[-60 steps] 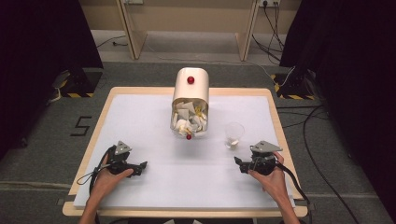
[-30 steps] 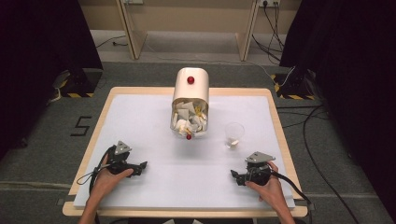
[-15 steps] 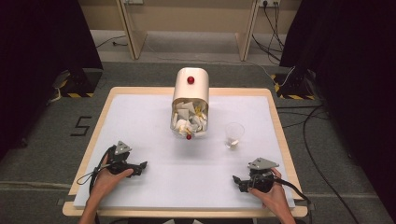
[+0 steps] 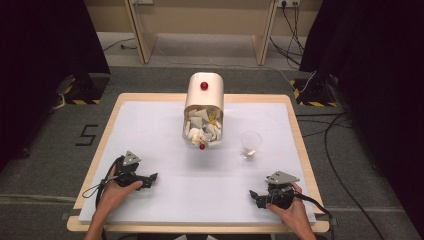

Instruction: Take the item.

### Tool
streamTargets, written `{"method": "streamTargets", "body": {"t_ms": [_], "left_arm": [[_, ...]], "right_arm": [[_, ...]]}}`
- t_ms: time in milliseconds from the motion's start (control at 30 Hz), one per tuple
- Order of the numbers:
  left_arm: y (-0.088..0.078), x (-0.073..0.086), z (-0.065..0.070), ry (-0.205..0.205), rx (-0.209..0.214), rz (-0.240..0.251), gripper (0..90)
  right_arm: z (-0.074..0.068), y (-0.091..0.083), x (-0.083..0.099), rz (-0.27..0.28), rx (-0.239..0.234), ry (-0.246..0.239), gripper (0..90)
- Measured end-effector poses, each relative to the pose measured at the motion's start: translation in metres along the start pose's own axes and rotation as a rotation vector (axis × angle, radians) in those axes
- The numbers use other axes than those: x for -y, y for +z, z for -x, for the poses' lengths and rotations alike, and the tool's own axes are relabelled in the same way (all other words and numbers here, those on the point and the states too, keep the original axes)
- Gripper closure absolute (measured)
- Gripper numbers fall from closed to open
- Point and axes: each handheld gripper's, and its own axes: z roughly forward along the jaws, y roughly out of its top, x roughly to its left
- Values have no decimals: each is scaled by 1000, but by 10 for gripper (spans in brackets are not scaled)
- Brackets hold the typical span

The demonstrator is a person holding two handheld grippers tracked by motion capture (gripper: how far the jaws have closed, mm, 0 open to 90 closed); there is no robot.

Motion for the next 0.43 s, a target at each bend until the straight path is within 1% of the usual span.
{"method": "streamTargets", "body": {"t_ms": [167, 433], "left_arm": [[0, 0, 0, 0, 1, 0, 0], [0, 0, 0, 0, 0, -1, 0]], "right_arm": [[0, 0, 0, -3, -4, 7, 168], [0, 0, 0, -3, -5, 3, 166]]}}
